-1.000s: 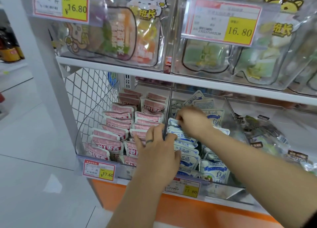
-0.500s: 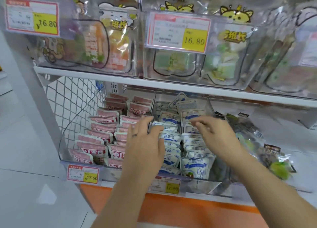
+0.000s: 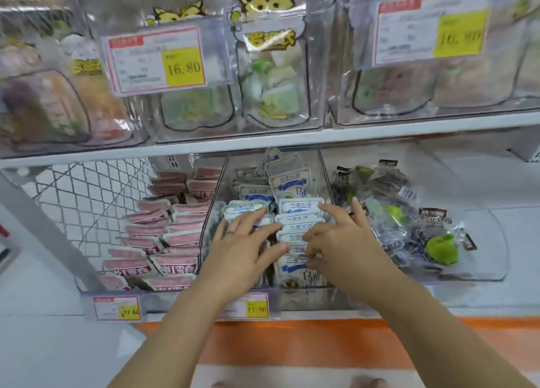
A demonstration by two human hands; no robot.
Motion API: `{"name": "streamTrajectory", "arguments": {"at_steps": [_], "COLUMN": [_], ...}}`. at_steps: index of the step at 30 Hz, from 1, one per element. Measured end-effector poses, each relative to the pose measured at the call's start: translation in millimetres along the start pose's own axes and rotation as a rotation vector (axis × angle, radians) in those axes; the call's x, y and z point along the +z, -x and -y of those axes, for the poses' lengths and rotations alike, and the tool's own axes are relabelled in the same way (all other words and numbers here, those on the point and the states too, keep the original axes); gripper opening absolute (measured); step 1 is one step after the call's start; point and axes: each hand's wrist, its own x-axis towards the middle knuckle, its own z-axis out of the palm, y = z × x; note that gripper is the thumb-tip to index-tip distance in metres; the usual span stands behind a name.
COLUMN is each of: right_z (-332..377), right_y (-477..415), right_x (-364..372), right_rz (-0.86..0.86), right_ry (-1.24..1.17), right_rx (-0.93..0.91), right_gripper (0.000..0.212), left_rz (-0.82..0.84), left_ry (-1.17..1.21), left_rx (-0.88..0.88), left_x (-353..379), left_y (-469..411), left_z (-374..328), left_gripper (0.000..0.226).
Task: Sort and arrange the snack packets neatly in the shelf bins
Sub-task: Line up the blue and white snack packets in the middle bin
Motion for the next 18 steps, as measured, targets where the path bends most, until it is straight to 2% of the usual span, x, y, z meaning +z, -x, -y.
{"name": "streamTrajectory", "arguments": {"at_steps": [1,4,5,7,8,10,13,15,18], "right_z": [-1.4,-5.1,-2.7,-2.6,-4.4,-13.8,-25.5,-32.1,-38.7], "right_y": [0.5,6.2,8.6,12.8,15.5,17.3,23.3,28.2,33.6], "right_x": [-1.0,-1.1,-2.8,2.9,4.1,11.2,13.4,10.0,7.1], "right_rz": [0.012,0.064,0.067,-0.094,-0.167,-0.304,-0.448,-0.486,-0.501], "right_ry": [0.026,0.123,0.121,0.13,0.124,0.02,-0.227,-0.403,-0.512], "right_rx": [-0.002,-0.024,-0.037,-0.104,-0.12,-0.207,-0.273,-0.231,-0.191], "right_gripper": [0.018,0.018,0.016,0.006,0.015,0.028,0.018,0.015,0.015], "left_rz": [-0.024,-0.111,-0.082,0.044,0.075,0.15,0.24,0.314,0.428], "left_ry": [-0.009,-0.086,-0.12,-0.172,-0.209,-0.334,-0.445,-0.458,-0.425], "left_rx": [0.033,0.193,0.238,0.232,0.212,0.176,0.198,0.194,0.201], "left_x": [-2.6,-3.7,-4.8,-10.3,-10.9,-11.0,-10.6,-12.1,-13.4], "left_y": [1.9,10.6,12.7,13.7,12.0,3.4,-7.8,-13.3,-21.7], "left_z": [-1.4,-14.3,-22.9,-42.0,-46.8,-54.4,-63.0,-65.9,-70.4], "left_gripper": [0.08,0.05,0.042,0.032,0.031,0.03,0.027,0.025,0.018]}}
